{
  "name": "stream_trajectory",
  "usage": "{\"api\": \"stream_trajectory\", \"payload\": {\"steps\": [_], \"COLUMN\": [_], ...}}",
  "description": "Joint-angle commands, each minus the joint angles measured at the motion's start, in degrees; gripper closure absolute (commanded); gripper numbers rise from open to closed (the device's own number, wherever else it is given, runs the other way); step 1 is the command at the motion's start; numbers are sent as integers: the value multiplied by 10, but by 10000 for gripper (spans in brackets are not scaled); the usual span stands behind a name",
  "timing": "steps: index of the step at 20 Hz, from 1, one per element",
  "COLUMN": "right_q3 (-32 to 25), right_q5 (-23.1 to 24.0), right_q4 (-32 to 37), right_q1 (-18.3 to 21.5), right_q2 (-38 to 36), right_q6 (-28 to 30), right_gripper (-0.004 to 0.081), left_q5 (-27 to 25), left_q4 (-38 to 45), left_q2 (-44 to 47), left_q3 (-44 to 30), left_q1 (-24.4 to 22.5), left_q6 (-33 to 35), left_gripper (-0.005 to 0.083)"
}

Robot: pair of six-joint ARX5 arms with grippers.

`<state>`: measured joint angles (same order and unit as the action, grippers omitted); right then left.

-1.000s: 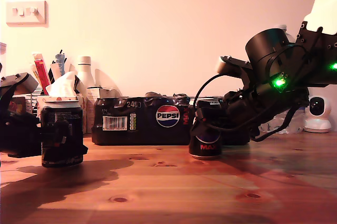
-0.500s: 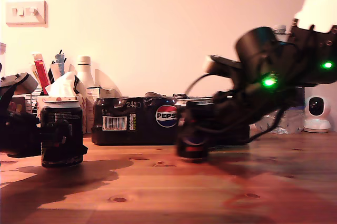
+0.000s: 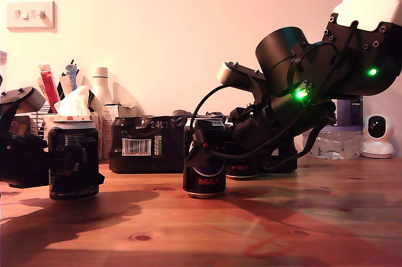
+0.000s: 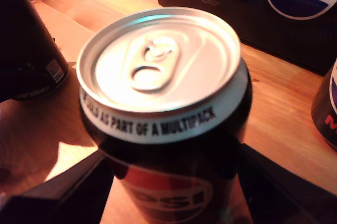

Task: Stack up the Pepsi cans on top of each other

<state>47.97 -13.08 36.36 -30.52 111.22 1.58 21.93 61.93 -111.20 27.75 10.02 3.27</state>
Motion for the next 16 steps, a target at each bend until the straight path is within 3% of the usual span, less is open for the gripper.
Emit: {"api": "stream_trajectory", "payload": {"steps": [1, 6, 13, 16], "right_q3": [-10, -30, -129, -161], "right_q5": [-1, 5, 48, 50], "right_q4": [-11, -2, 45, 74], "right_q1": [-6, -25, -45, -75], "right_q2": [-2, -32, -136, -163], "right_q6": [-6, -7, -9, -17], "right_gripper": [417, 417, 417, 417], "left_q5": [0, -6, -6, -6], "left_q4": [11, 11, 15, 15], "left_q2": [-9, -9, -9, -9], "left_q3": [-3, -3, -3, -3], "left_q1": [1, 1, 1, 1], "left_q6": [3, 3, 2, 2], "left_gripper": [440, 440, 440, 440]}}
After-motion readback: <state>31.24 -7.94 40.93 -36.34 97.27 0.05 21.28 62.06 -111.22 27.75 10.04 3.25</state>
